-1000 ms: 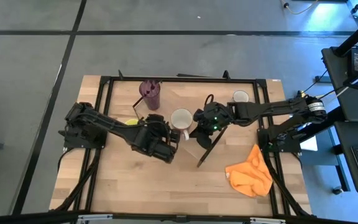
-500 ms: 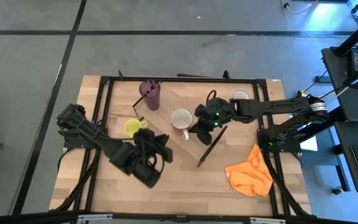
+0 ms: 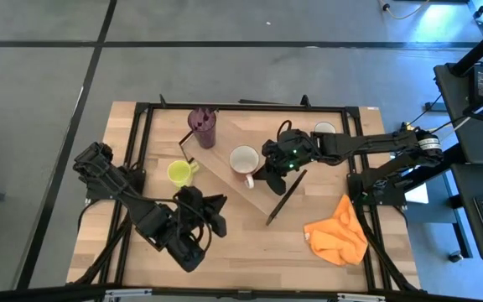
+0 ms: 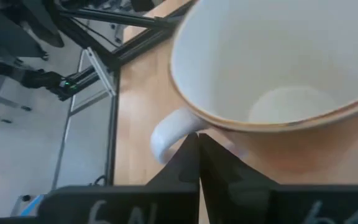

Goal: Stack small to large cups/mugs on shelf
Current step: Put the orange mug on the shelf

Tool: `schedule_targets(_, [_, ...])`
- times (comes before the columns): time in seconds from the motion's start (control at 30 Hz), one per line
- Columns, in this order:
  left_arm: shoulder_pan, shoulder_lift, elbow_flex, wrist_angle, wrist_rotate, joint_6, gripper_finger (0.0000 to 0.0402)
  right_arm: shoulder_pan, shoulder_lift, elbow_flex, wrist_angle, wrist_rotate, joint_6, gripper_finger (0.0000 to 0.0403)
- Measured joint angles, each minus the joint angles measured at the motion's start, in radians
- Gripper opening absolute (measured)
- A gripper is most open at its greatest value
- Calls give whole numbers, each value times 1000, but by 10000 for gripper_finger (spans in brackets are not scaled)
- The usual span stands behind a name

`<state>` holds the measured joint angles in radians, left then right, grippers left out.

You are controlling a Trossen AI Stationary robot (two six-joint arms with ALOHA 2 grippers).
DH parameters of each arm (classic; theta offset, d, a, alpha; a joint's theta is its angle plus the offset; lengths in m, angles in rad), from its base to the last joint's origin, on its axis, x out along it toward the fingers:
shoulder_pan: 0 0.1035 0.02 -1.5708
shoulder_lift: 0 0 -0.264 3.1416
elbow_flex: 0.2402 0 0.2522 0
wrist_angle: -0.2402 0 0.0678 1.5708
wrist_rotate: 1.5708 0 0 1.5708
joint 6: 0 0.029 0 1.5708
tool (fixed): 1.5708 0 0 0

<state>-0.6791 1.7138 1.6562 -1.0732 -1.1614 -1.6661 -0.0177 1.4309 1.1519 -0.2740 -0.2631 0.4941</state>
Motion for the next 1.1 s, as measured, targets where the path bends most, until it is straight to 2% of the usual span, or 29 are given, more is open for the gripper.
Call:
schedule_targets(0.27, [-21,0,0,52,-1,5,57,0,23,0,35,-1,10,3])
schedule_targets(0.57, [-51,1,0,151,-2,103,57,0,80,0,61,7,2,3])
schedule_targets(1.1, [-93,29,1,237,-3,108,57,-20,87,0,146,10,-2,3])
